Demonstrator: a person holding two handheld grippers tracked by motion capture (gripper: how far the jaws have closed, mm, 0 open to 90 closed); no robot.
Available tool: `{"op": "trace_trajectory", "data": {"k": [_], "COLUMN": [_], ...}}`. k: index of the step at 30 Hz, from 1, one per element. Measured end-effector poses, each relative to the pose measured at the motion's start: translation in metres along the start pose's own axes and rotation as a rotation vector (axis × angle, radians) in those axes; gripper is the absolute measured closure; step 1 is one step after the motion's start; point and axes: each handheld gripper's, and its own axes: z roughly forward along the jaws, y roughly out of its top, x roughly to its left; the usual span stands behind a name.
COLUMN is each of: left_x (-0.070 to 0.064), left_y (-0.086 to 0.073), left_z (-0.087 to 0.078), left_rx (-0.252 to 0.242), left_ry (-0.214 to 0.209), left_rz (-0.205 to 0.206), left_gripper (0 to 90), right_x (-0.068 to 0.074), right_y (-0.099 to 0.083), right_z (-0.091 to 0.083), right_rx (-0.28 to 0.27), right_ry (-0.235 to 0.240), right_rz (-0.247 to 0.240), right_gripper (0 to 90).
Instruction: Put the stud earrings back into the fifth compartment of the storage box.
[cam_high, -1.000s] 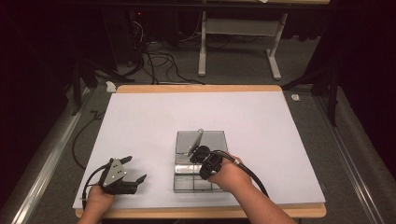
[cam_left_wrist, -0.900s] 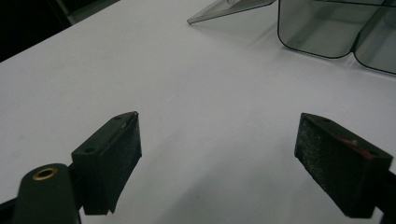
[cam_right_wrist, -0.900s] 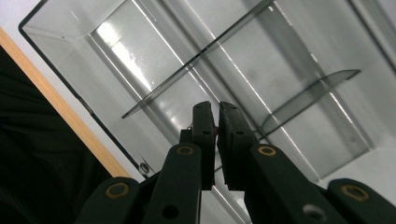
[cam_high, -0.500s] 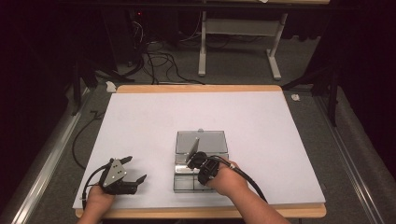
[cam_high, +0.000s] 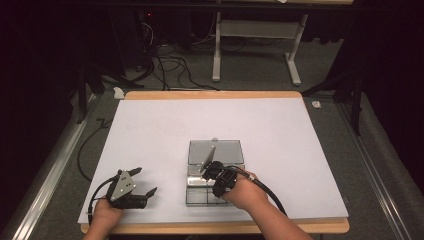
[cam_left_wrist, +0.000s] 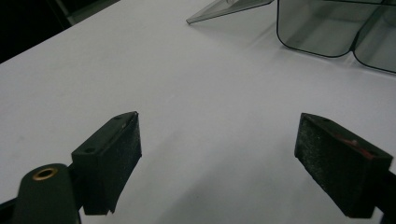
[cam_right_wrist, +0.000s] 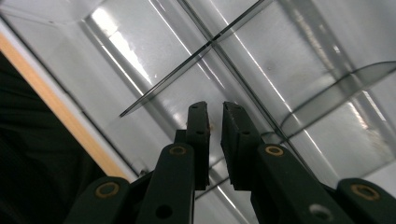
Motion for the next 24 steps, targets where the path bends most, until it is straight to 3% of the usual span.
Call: {"op": "trace_trajectory", "data": {"k": [5, 8, 14, 17, 24], "left_x": [-0.001, 0.001, 0.001, -0.001, -0.001], "left_y": [0.0, 0.0, 0.0, 0.0, -0.001], "left_z": [-0.001, -0.001, 0.0, -0.001, -0.001], "left_rx": [-0.005, -0.008, -0.001, -0.008, -0.016], "left_ry": [0.003, 0.0, -0.004, 0.001, 0.001], "left_rz": [0.01, -0.006, -0.01, 0.012, 0.008], "left_gripper": [15.0, 15.0, 15.0, 15.1, 15.1], "right_x": [-0.006, -0.012, -0.026, -0.033, -0.045], "right_y": [-0.008, -0.017, -0.036, -0.045, -0.063], "right_z": [-0.021, -0.029, -0.039, -0.045, -0.056], "right_rx": [-0.029, -0.04, -0.048, -0.062, -0.085], "right_ry": [-0.016, -0.023, -0.035, -0.032, -0.057], "right_rz": [0.024, 0.041, 0.097, 0.144, 0.17], "right_gripper": [82.1, 81.6, 81.4, 81.4, 81.4]}}
